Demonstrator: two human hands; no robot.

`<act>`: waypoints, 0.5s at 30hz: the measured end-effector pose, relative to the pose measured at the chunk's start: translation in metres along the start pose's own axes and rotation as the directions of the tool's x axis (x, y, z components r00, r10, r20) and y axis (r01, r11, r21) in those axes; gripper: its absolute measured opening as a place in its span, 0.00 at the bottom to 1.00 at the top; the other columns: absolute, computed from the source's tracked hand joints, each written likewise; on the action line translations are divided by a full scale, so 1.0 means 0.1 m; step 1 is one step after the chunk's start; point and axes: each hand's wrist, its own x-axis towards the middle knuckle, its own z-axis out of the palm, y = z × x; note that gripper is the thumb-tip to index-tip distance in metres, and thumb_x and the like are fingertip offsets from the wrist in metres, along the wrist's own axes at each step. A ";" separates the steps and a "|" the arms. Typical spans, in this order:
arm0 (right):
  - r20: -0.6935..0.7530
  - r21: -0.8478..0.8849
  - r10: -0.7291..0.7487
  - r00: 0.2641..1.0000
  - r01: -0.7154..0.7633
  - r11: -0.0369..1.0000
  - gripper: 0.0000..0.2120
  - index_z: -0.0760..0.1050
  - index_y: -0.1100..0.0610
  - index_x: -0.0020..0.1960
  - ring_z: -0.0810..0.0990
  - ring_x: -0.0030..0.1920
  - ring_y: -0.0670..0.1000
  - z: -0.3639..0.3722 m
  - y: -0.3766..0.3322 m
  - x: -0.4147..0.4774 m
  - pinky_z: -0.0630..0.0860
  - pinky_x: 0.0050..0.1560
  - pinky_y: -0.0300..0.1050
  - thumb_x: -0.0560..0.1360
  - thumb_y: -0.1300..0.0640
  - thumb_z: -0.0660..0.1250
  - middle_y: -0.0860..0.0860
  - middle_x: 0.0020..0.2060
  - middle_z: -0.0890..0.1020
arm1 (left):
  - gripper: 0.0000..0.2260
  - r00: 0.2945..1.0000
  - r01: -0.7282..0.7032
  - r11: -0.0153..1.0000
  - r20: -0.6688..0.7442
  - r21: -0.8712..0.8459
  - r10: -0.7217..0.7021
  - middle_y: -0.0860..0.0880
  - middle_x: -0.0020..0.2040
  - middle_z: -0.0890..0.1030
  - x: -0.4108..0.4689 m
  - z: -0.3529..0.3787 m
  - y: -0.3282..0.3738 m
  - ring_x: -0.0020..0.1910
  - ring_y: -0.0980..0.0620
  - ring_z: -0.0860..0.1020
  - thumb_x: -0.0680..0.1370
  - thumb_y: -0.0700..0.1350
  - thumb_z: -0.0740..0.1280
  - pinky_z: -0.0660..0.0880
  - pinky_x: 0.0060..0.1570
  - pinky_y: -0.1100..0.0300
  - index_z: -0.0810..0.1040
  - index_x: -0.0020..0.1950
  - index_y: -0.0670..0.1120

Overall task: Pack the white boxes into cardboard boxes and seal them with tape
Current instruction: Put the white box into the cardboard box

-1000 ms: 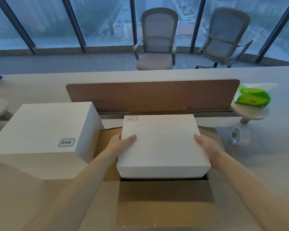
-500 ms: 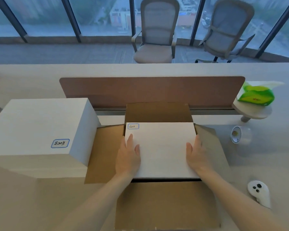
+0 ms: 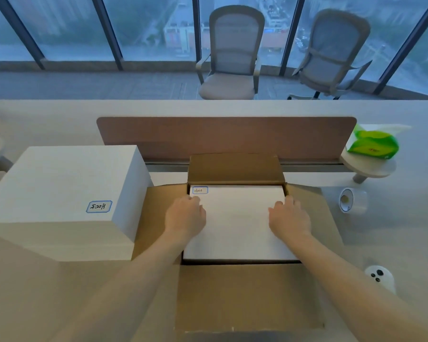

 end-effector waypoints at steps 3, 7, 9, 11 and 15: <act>-0.054 0.056 -0.040 0.998 0.043 0.998 0.20 0.72 0.57 0.65 0.72 0.60 0.56 -0.16 0.20 0.16 0.74 0.54 0.49 0.82 0.46 0.54 0.56 0.62 0.73 | 0.15 0.992 0.123 0.988 -0.017 -0.089 -0.125 0.45 0.54 0.79 0.15 -0.17 -0.25 0.53 0.44 0.77 0.81 0.52 0.58 0.78 0.52 0.51 0.79 0.52 0.44; 0.113 0.217 0.278 0.954 -0.297 0.930 0.30 0.68 0.60 0.69 0.71 0.65 0.63 -0.12 0.58 0.29 0.71 0.61 0.58 0.79 0.38 0.55 0.61 0.65 0.72 | 0.29 0.855 0.505 0.836 0.260 -0.216 -0.449 0.39 0.69 0.73 0.26 -0.13 -0.56 0.68 0.38 0.71 0.81 0.61 0.58 0.69 0.67 0.45 0.70 0.71 0.39; 0.245 0.240 0.395 0.886 -0.450 0.860 0.37 0.64 0.59 0.72 0.69 0.67 0.65 0.06 0.79 0.34 0.68 0.64 0.61 0.76 0.32 0.53 0.62 0.68 0.70 | 0.30 0.779 0.619 0.716 0.371 -0.322 -0.506 0.39 0.70 0.72 0.24 -0.10 -0.61 0.69 0.38 0.70 0.82 0.61 0.56 0.68 0.69 0.46 0.67 0.75 0.39; 0.346 0.289 0.426 0.836 -0.527 0.800 0.43 0.61 0.59 0.75 0.69 0.68 0.65 0.28 0.94 0.39 0.67 0.67 0.62 0.73 0.27 0.49 0.62 0.69 0.69 | 0.30 0.732 0.672 0.655 0.440 -0.345 -0.520 0.40 0.73 0.70 0.20 -0.05 -0.64 0.71 0.39 0.68 0.83 0.60 0.54 0.66 0.71 0.45 0.65 0.76 0.40; 0.346 0.340 0.445 0.826 -0.552 0.761 0.46 0.64 0.62 0.73 0.71 0.66 0.65 0.48 1.13 0.49 0.69 0.65 0.63 0.72 0.27 0.45 0.63 0.68 0.71 | 0.29 0.738 0.665 0.664 0.439 -0.341 -0.513 0.39 0.72 0.71 0.13 -0.04 -0.59 0.71 0.39 0.69 0.84 0.59 0.52 0.66 0.69 0.47 0.66 0.75 0.38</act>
